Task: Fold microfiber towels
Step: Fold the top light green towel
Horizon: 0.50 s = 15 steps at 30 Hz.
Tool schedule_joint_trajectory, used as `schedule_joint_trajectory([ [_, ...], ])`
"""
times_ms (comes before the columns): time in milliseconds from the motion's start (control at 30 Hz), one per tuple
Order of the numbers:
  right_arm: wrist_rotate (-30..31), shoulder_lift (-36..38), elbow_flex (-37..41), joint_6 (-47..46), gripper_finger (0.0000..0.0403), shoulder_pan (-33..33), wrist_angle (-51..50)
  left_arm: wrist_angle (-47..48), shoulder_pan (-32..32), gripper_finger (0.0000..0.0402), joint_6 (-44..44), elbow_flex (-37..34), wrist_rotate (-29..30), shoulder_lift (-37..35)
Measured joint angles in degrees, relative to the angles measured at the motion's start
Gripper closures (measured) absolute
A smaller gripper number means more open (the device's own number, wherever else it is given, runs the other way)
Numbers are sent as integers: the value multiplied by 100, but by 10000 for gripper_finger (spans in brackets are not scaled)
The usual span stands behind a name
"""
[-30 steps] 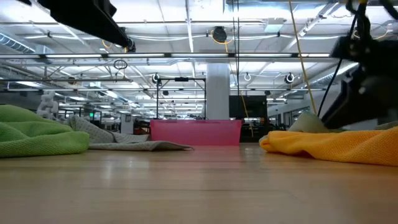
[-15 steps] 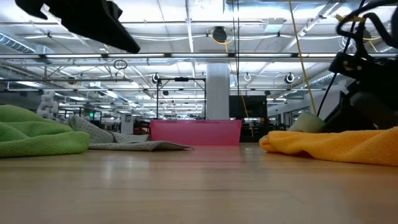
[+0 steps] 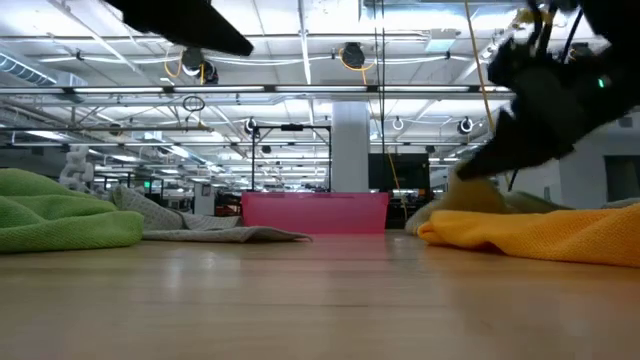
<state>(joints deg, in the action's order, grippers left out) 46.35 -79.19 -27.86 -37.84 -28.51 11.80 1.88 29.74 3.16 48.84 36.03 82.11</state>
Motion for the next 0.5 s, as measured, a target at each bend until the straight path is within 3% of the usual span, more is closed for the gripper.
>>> schedule_joint_trajectory([
  [200, 0, 48, -2, 992, 401, -19, 1889, -1031, -125, 355, -505, -1, -12, 608],
  [333, 4, -37, -2, 1271, 400, -46, 2645, -2079, -196, 354, -977, 0, -51, 1110],
  [500, 14, -183, -2, 1470, 400, -46, 3266, -3477, -353, 354, -1320, 0, -855, 1778],
])
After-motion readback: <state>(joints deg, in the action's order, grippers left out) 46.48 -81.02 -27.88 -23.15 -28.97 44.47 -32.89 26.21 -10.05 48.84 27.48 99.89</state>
